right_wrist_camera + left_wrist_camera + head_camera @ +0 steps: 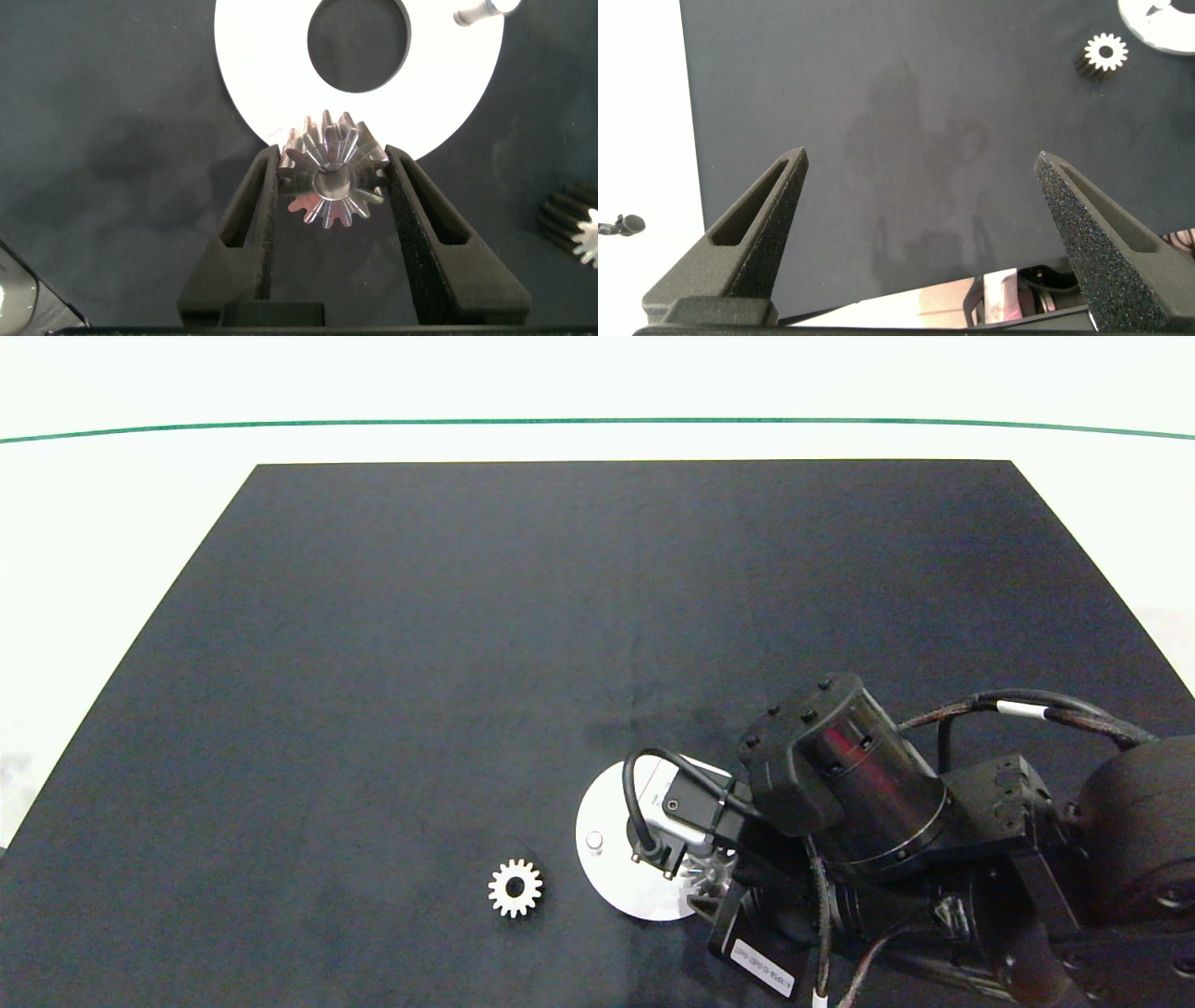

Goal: Install three planetary gears onto the carrier pins

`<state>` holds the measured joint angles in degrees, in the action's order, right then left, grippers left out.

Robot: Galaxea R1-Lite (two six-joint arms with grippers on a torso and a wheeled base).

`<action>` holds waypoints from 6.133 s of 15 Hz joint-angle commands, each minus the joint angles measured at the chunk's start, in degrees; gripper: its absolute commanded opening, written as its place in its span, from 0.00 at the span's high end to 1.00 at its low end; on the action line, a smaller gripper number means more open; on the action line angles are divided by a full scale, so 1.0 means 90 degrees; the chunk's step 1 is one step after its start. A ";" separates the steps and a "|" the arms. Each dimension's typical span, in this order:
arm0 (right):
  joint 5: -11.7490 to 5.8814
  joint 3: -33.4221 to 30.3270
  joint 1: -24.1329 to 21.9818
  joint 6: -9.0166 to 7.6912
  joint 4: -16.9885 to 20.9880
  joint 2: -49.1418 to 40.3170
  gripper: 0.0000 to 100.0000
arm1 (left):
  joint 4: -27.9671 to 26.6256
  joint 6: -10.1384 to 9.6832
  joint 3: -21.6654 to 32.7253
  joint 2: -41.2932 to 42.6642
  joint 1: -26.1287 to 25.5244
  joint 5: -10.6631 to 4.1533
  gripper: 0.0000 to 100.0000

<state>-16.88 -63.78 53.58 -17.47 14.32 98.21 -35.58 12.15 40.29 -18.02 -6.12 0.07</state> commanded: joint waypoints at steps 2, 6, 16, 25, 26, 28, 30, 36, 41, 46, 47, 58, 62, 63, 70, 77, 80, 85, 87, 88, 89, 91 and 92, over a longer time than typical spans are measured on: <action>-0.0009 -0.0032 0.0023 -0.0002 0.0000 0.0113 0.96 | -0.0021 0.0007 0.0035 0.0000 -0.0004 0.0002 0.00; -0.0009 -0.0023 0.0014 -0.0002 0.0010 0.0123 0.96 | -0.0021 0.0007 0.0035 0.0000 -0.0004 0.0002 0.00; -0.0019 -0.0042 -0.0025 -0.0002 0.0000 0.0123 0.00 | -0.0021 0.0007 0.0064 -0.0010 -0.0004 0.0002 0.00; -0.0048 -0.0442 -0.1617 -0.0032 0.0811 -0.1478 0.00 | -0.0031 -0.0013 0.0064 0.0020 -0.0140 -0.0008 0.00; 0.0274 -0.0374 -0.2096 -0.0022 0.0830 -0.1644 0.00 | -0.0031 -0.0013 0.0055 0.0029 -0.0150 -0.0008 0.00; 0.0772 -0.0218 -0.2984 -0.0002 0.0830 -0.1654 0.00 | -0.0031 -0.0013 0.0035 0.0039 -0.0150 -0.0008 0.00; 0.1036 -0.0052 -0.3258 0.0007 0.0791 -0.1449 0.00 | -0.0031 -0.0003 0.0045 0.0039 -0.0131 -0.0008 0.00; 0.1329 -0.0120 -0.3062 0.0017 0.0323 -0.0619 0.00 | -0.0031 -0.0003 0.0045 0.0029 -0.0140 -0.0008 0.00; 0.1319 -0.0364 -0.2896 -0.0002 0.0244 -0.0228 0.00 | -0.0031 -0.0003 0.0035 0.0020 -0.0150 0.0002 0.00; 0.1329 -0.0560 -0.2935 0.0027 0.0244 -0.0043 0.00 | -0.0031 -0.0003 0.0064 0.0039 -0.0150 0.0002 0.00; 0.1329 -0.0560 -0.2935 0.0027 0.0244 -0.0033 0.00 | -0.0031 -0.0013 0.0074 0.0039 -0.0150 -0.0008 0.00; 0.1339 -0.0657 -0.2955 0.0027 0.0254 0.0035 0.21 | -0.0031 -0.0013 0.0045 0.0029 -0.0150 0.0002 0.00; 0.1349 -0.0628 -0.3023 0.0027 0.0254 0.0045 0.28 | -0.0031 -0.0013 0.0064 0.0039 -0.0150 0.0002 0.00; 0.1349 -0.0628 -0.3023 0.0027 0.0254 0.0055 0.30 | -0.0031 -0.0013 0.0064 0.0039 -0.0150 0.0002 0.00; 0.1378 -0.0726 -0.3111 0.0027 0.0235 0.0231 0.45 | -0.0031 -0.0032 0.0064 0.0039 -0.0189 -0.0008 0.00; 0.1495 -0.0706 -0.3141 0.0027 0.0117 0.0270 0.59 | -0.0031 -0.0032 0.0035 0.0039 -0.0218 -0.0008 0.00; 0.1505 -0.0696 -0.3141 0.0027 0.0117 0.0270 0.64 | -0.0031 -0.0032 0.0035 0.0049 -0.0228 -0.0008 0.00; 0.1515 -0.0696 -0.3141 0.0027 0.0127 0.0270 0.75 | -0.0031 -0.0032 0.0035 0.0029 -0.0228 -0.0008 0.00; 0.1515 -0.0696 -0.3141 0.0027 0.0127 0.0270 0.78 | -0.0031 -0.0032 0.0035 0.0039 -0.0228 0.0002 0.00; 0.1515 -0.0696 -0.3141 0.0027 0.0127 0.0270 0.81 | -0.0031 -0.0032 0.0025 0.0039 -0.0228 0.0002 0.00; 0.1505 -0.0696 -0.3141 0.0017 0.0147 0.0260 0.81 | -0.0040 -0.0032 0.0025 0.0049 -0.0228 0.0002 0.00; 0.1505 -0.0735 -0.3141 0.0007 0.0156 0.0182 0.81 | -0.0031 -0.0032 0.0025 0.0049 -0.0228 0.0002 0.00; 0.1495 -0.0804 -0.3131 -0.0012 0.0186 0.0104 0.81 | -0.0031 -0.0032 0.0016 0.0049 -0.0228 0.0002 0.00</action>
<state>-3.38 -70.51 25.33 -17.41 15.98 100.00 -35.67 11.79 40.48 -17.60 -8.18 0.07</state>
